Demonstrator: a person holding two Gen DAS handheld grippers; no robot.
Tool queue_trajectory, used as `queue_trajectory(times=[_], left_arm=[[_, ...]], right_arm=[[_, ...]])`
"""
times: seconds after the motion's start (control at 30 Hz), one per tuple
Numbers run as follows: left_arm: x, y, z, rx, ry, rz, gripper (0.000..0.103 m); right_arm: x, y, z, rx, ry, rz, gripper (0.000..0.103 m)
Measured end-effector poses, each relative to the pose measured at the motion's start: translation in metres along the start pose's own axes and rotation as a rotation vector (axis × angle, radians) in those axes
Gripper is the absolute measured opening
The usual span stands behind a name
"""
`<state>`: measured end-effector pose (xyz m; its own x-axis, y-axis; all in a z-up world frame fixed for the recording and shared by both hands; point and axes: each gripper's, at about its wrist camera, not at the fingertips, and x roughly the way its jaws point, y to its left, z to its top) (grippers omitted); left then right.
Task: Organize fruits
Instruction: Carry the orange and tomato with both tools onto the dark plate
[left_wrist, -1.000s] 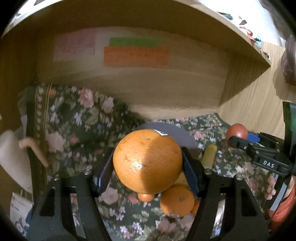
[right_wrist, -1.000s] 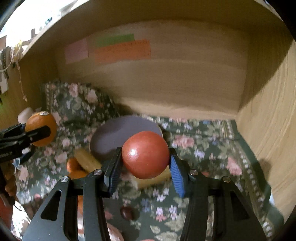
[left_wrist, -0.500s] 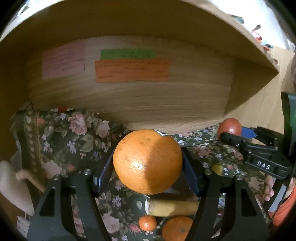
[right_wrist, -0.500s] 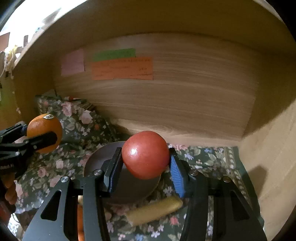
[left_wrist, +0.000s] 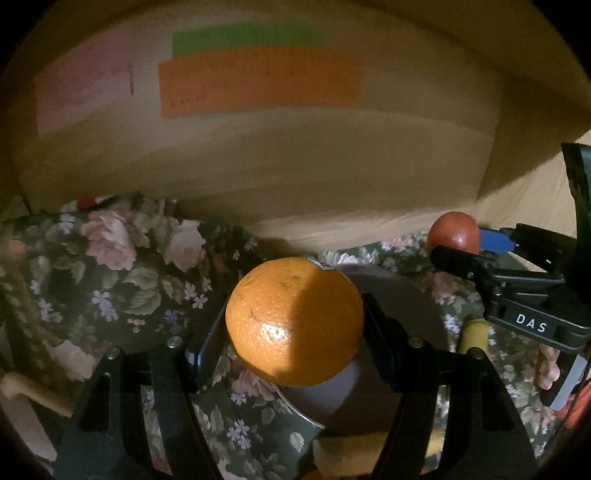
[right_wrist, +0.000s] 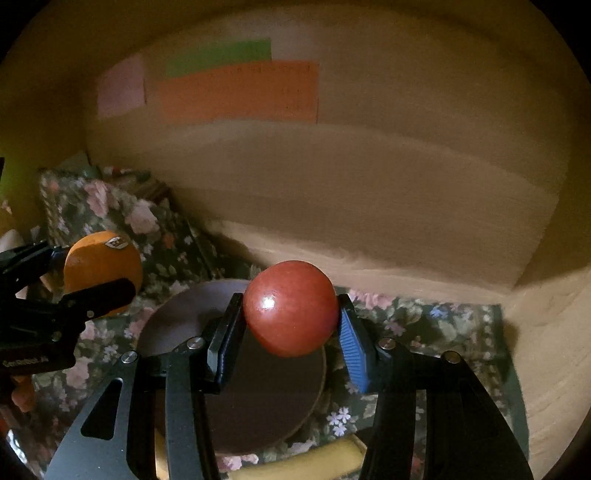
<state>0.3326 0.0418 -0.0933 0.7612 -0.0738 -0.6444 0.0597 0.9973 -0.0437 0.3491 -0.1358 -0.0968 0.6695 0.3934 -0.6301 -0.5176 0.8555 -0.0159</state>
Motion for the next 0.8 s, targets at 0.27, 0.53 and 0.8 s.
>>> queue_trajectory(times=[0.27, 0.53, 0.8], left_arm=[[0.047, 0.011, -0.001, 0.014, 0.109, -0.029, 0.069], [0.079, 0.009, -0.008, 0.036, 0.192, -0.045, 0.069], [0.085, 0.002, -0.010, 0.045, 0.195, -0.047, 0.069]], right_arm=[[0.043, -0.002, -0.005, -0.013, 0.122, 0.011, 0.045], [0.073, -0.001, -0.013, -0.032, 0.244, 0.032, 0.045], [0.080, -0.001, -0.018, -0.019, 0.283, 0.051, 0.046]])
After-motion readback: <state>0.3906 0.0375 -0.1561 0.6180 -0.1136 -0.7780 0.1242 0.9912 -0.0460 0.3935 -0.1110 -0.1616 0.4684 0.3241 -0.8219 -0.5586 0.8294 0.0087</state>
